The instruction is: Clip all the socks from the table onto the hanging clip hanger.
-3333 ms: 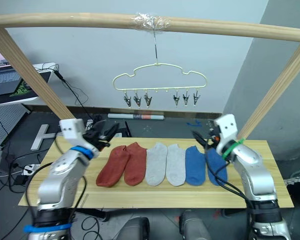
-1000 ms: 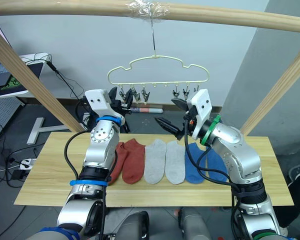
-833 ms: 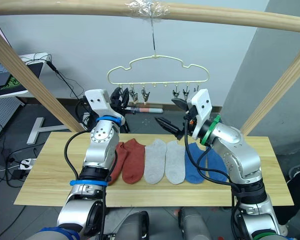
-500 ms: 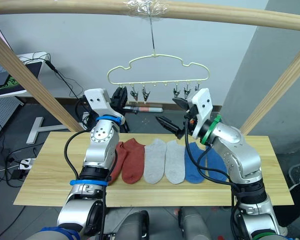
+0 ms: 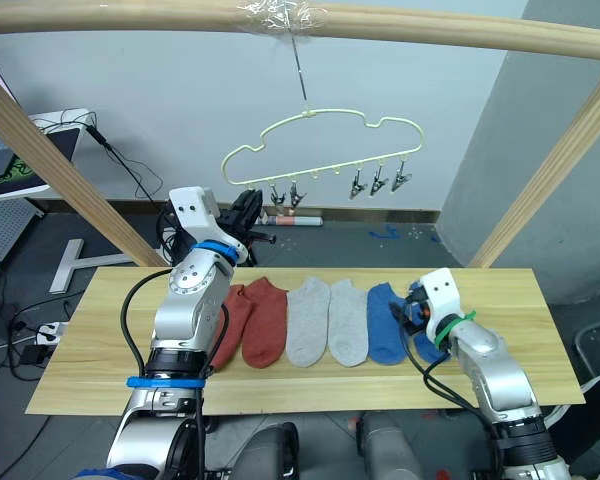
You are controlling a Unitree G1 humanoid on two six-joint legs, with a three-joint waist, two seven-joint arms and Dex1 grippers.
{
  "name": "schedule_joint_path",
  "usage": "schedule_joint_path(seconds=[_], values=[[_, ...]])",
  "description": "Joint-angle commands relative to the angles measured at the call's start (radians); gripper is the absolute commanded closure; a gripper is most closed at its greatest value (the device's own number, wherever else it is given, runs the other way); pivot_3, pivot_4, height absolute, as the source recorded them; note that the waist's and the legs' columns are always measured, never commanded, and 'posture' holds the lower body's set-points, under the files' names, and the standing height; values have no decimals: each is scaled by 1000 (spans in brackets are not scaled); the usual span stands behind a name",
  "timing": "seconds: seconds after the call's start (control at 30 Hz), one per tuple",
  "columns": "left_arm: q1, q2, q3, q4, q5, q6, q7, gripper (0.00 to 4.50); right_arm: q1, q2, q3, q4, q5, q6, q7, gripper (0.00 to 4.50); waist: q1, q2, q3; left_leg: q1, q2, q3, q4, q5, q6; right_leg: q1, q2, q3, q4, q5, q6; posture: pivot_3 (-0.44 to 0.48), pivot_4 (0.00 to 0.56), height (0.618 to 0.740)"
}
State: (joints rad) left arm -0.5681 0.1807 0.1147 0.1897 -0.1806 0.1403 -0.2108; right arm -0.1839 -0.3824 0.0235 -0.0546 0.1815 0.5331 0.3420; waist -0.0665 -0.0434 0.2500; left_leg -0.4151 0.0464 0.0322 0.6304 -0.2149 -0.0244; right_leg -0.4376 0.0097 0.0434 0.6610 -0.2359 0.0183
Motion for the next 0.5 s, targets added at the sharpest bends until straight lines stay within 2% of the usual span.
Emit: schedule_joint_path(seconds=[0.03, 0.27, 0.47, 0.5], values=[[18, 10, 10, -33, -4, 21, 4, 4443, -29, 20, -69, 96, -11, -25, -61, 0, 1, 0, 0, 0, 0, 0, 0, 0, 0, 0, 0, 0, 0, 0, 0, -54, 261, 740], [23, 11, 16, -52, -4, 32, 10, 4443, -95, 26, -95, 257, -16, -31, -68, 0, 2, 1, 0, -1, 0, 1, 0, 0, 0, -1, 3, 1, -1, 0, 0, -37, 259, 740], [42, 17, 30, -77, -6, 39, 17, 4443, -132, 34, -85, 368, -5, -9, -15, 0, 10, 1, 0, -1, 0, 0, 0, 0, 0, 0, 2, 1, -1, 0, 0, -25, 254, 740], [40, 17, 30, -75, -5, 39, 18, 4443, -131, 28, -79, 383, -14, -16, -10, 382, 10, 1, 0, -1, 0, 1, 0, 0, 0, 0, 2, 1, -1, 0, 0, -21, 253, 740]])
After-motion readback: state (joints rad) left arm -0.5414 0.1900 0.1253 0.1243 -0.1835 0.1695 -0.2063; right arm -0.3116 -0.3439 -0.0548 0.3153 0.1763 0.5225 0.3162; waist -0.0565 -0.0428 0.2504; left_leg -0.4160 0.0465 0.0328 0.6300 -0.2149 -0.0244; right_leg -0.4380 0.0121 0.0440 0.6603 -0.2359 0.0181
